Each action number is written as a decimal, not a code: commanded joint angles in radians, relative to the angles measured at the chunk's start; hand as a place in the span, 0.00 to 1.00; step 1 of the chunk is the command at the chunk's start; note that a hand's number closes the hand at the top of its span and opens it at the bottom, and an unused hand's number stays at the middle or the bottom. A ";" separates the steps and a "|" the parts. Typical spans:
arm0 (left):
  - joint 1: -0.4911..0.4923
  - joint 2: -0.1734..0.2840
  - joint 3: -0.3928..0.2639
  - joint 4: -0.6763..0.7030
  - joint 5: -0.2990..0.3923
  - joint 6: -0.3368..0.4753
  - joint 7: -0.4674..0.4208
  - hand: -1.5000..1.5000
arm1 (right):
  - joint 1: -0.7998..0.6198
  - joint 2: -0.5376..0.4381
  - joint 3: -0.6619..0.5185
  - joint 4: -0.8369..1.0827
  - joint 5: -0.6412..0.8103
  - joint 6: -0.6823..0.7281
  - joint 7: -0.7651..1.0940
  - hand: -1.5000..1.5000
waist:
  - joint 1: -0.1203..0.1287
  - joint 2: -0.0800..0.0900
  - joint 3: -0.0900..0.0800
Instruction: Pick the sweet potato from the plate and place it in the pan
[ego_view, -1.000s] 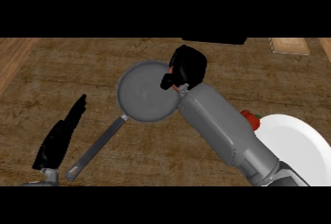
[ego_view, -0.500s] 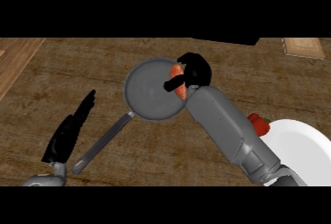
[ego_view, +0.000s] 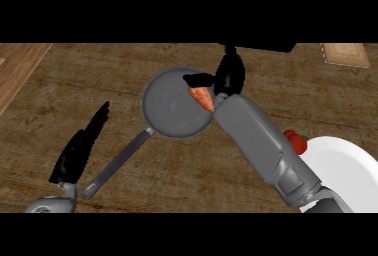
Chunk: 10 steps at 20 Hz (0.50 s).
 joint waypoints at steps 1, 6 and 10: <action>0.007 0.006 0.002 -0.019 0.012 -0.015 0.015 0.50 | -0.007 0.002 -0.030 0.028 -0.032 -0.214 -0.055 0.00 | -0.018 -0.010 0.000; -0.011 0.014 0.059 0.031 0.013 0.020 0.001 0.50 | 0.053 0.002 -0.065 0.026 -0.113 -0.353 -0.133 0.00 | -0.067 -0.018 -0.001; 0.064 0.017 0.065 0.027 0.004 0.033 -0.036 0.50 | 0.145 0.002 -0.103 -0.056 -0.167 -0.373 -0.276 0.00 | -0.113 -0.031 -0.001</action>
